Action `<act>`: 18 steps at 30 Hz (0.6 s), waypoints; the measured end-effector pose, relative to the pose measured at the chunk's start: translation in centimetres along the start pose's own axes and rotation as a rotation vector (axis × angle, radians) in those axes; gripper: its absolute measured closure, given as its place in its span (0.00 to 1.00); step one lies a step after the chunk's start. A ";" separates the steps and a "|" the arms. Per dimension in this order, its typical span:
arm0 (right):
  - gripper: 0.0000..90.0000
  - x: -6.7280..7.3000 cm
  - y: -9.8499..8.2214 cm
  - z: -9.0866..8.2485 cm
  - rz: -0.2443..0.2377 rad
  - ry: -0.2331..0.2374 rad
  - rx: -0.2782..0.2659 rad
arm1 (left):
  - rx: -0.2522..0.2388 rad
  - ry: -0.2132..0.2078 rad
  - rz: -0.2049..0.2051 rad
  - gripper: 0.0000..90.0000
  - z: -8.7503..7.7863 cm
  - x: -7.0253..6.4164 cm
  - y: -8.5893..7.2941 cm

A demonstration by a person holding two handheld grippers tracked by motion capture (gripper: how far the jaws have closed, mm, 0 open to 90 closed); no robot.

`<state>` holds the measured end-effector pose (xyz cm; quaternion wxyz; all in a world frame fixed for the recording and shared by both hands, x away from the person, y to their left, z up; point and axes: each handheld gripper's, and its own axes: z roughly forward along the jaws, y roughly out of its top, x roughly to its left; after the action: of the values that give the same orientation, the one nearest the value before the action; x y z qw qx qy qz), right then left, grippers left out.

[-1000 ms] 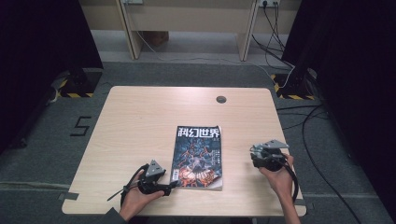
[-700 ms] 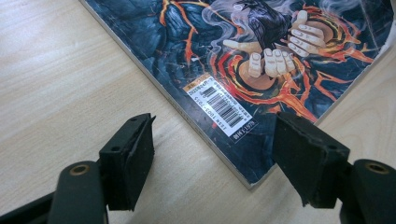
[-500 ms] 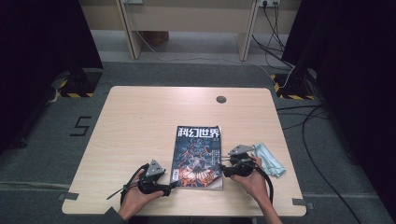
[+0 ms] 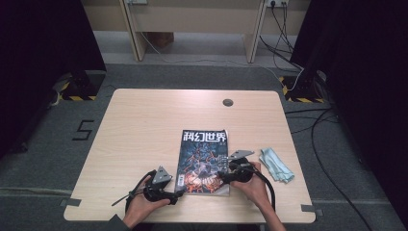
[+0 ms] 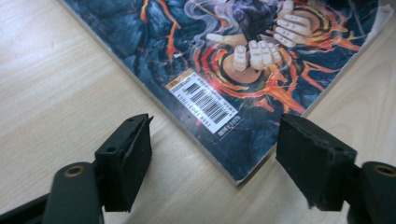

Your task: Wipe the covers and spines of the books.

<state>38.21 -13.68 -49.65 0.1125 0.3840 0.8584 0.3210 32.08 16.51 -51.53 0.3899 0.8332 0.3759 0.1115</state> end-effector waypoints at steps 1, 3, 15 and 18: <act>0.42 0.1 0.0 0.1 -0.006 0.009 0.001 | 0.001 0.000 -0.006 0.29 0.0 0.1 0.0; 0.41 0.4 0.1 0.2 -0.011 0.002 0.000 | 0.002 0.006 -0.008 0.28 -0.1 0.2 0.0; 0.35 2.1 0.3 0.3 -0.028 0.025 0.025 | 0.015 0.129 -0.088 0.28 -0.9 2.3 -0.2; 0.33 2.9 0.3 0.3 -0.035 0.035 0.039 | 0.006 0.178 -0.115 0.28 -1.1 3.0 -0.3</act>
<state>36.53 -11.23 -49.54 0.0957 0.3655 0.8730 0.3086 33.46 19.38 -51.30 0.3582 0.7982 0.4568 0.1613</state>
